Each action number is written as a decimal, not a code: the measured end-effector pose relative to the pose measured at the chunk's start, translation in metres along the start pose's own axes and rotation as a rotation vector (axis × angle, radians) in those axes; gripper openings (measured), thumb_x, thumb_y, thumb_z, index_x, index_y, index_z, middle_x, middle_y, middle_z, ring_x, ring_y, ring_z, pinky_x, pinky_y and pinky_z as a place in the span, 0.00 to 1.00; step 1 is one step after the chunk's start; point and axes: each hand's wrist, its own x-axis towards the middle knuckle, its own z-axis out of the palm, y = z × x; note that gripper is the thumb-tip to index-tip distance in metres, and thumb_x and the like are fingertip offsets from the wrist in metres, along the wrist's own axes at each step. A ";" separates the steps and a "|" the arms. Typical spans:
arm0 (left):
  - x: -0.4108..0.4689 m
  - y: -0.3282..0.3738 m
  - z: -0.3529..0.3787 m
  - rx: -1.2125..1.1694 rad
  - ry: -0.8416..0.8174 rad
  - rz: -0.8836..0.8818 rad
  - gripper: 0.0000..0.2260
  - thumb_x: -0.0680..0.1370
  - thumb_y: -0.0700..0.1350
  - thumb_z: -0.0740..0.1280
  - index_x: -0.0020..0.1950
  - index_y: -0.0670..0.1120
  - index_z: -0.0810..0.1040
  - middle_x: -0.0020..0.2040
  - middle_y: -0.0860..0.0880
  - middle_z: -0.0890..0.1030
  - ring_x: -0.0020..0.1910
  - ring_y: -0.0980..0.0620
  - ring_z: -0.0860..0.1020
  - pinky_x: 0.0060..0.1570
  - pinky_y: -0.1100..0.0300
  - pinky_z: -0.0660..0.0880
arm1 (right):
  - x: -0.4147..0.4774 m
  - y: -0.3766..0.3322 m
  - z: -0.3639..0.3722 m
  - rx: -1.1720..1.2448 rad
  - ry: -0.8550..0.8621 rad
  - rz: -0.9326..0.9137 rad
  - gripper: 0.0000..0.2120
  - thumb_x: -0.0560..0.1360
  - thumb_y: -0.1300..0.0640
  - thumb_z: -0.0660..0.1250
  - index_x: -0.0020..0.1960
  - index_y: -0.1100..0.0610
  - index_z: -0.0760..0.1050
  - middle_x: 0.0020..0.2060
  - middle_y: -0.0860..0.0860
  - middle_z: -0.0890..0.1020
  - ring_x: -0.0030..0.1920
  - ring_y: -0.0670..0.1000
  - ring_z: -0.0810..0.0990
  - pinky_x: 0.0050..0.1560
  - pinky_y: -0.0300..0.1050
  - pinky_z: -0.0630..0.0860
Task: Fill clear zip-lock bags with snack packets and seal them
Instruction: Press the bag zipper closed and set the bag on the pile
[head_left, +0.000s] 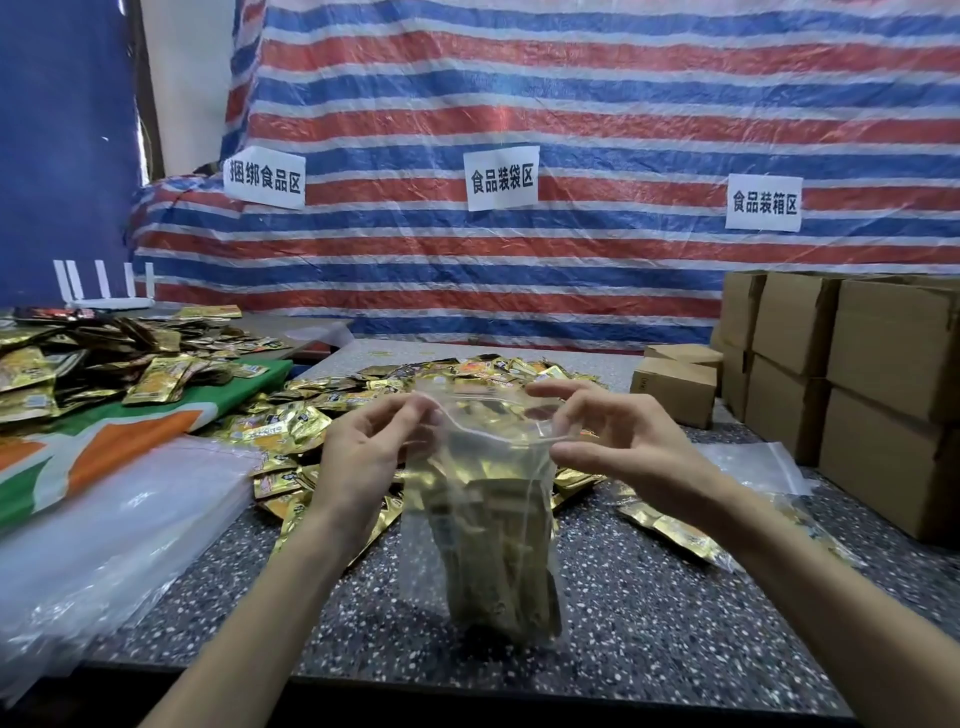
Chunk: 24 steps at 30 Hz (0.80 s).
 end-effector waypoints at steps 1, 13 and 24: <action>0.000 0.000 -0.002 -0.030 0.009 0.001 0.08 0.75 0.47 0.68 0.43 0.49 0.87 0.42 0.46 0.86 0.40 0.51 0.83 0.38 0.61 0.79 | -0.001 0.001 -0.004 -0.022 0.020 -0.012 0.05 0.71 0.61 0.76 0.42 0.59 0.81 0.67 0.51 0.77 0.67 0.49 0.77 0.62 0.47 0.78; -0.004 0.007 -0.014 -0.160 0.014 0.055 0.09 0.65 0.47 0.76 0.43 0.46 0.87 0.40 0.45 0.86 0.37 0.52 0.83 0.40 0.62 0.80 | -0.009 -0.006 -0.018 -0.281 0.186 -0.081 0.14 0.74 0.69 0.71 0.54 0.53 0.83 0.42 0.55 0.85 0.42 0.55 0.85 0.49 0.50 0.84; -0.004 0.015 -0.010 -0.056 0.038 0.108 0.03 0.70 0.45 0.72 0.41 0.48 0.85 0.38 0.47 0.84 0.38 0.52 0.81 0.41 0.63 0.79 | -0.006 -0.015 -0.020 -0.227 0.274 -0.017 0.15 0.71 0.72 0.74 0.52 0.55 0.81 0.41 0.57 0.85 0.45 0.58 0.85 0.51 0.53 0.83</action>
